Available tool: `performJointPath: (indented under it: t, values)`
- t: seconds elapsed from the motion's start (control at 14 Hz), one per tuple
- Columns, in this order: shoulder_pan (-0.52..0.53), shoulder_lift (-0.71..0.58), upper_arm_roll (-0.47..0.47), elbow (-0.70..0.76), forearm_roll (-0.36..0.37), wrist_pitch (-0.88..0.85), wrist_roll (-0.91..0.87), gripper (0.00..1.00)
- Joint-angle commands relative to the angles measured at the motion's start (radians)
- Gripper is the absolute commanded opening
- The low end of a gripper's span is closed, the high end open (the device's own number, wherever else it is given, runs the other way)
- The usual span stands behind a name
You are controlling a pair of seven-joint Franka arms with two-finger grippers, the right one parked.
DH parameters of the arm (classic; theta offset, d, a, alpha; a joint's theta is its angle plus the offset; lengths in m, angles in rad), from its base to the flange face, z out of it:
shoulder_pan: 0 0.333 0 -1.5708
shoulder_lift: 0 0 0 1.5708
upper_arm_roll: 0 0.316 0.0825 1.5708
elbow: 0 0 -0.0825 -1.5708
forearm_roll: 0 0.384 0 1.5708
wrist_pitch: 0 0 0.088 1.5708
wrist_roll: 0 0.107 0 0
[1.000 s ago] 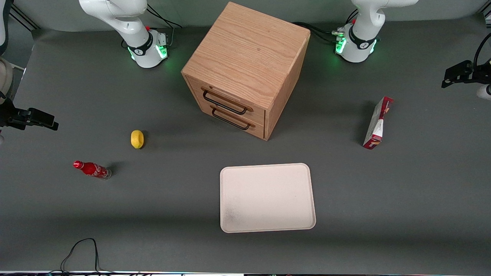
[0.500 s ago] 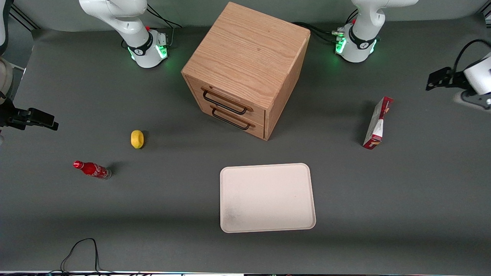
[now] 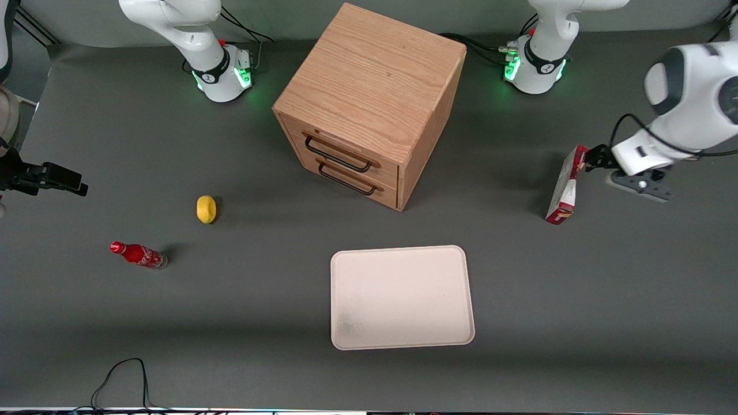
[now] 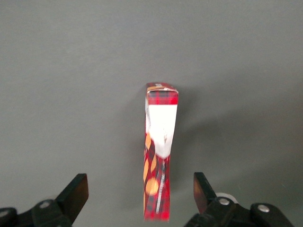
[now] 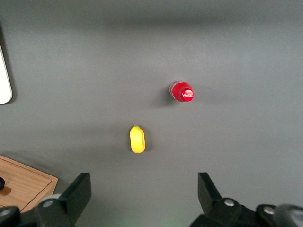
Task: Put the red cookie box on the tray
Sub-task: 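Lower the left gripper around the box top and close on it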
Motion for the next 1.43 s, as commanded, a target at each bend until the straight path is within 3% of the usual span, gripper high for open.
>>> performJointPath:
  t: [0.0, 0.29, 1.07, 1.14, 1.21, 1.29, 1.36]
  values:
    - [-0.014, 0.035, 0.005, -0.065, 0.001, 0.112, -0.018, 1.0]
    - [-0.026, 0.07, 0.003, -0.167, 0.001, 0.28, -0.014, 1.0]
    - [-0.014, 0.15, 0.005, -0.174, 0.001, 0.339, -0.004, 0.97]
    - [-0.014, 0.15, 0.006, -0.174, 0.001, 0.339, -0.004, 0.91]
    - [-0.013, 0.153, 0.006, -0.174, 0.001, 0.339, -0.004, 0.33]
    - [-0.013, 0.154, 0.006, -0.174, -0.002, 0.337, -0.01, 0.0]
    - [-0.013, 0.156, 0.008, -0.174, -0.002, 0.339, -0.01, 0.0]
